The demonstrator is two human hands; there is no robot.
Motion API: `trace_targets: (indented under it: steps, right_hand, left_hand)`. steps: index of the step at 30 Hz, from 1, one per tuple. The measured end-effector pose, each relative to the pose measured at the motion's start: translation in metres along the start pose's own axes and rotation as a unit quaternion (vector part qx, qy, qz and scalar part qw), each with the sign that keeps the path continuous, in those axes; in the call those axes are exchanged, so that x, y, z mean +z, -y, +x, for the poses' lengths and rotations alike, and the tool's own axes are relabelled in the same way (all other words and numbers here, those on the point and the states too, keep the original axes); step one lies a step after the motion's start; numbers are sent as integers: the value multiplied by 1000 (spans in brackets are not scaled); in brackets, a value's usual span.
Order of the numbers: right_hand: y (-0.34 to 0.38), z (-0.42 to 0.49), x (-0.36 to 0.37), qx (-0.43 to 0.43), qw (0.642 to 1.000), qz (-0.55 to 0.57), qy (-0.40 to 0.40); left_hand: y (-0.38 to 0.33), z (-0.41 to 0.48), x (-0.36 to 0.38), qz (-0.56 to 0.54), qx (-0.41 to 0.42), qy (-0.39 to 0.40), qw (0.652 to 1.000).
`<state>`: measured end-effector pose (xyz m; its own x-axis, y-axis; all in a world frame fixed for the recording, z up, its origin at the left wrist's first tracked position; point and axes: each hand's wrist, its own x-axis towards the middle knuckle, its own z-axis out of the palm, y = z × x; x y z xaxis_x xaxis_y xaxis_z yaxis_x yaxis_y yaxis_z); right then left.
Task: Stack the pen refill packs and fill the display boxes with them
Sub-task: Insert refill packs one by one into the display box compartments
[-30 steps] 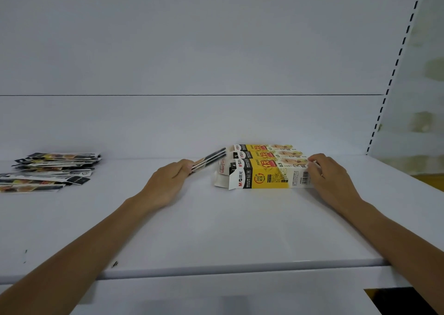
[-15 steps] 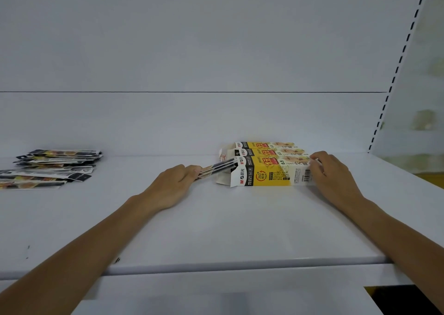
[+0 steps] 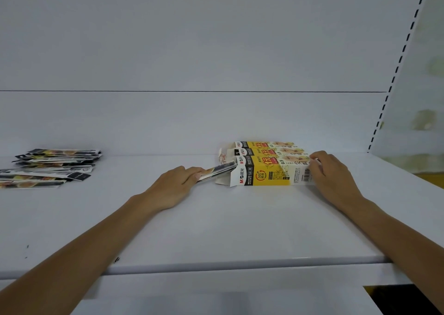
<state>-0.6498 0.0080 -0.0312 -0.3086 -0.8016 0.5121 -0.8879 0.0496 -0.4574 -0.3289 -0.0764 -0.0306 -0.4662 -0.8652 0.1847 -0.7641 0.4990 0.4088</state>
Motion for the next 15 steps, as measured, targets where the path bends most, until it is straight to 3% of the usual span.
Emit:
trace_targets:
  steps: [8,15]
  right_hand:
    - [0,1,1,-4,1000,-10,-5]
    - [1,-1,-2,-6,1000,20,-2]
  left_hand:
    - [-8,0,-2,-44,7,-18,999]
    - [-4,4,-7,-136,-61,-20,989]
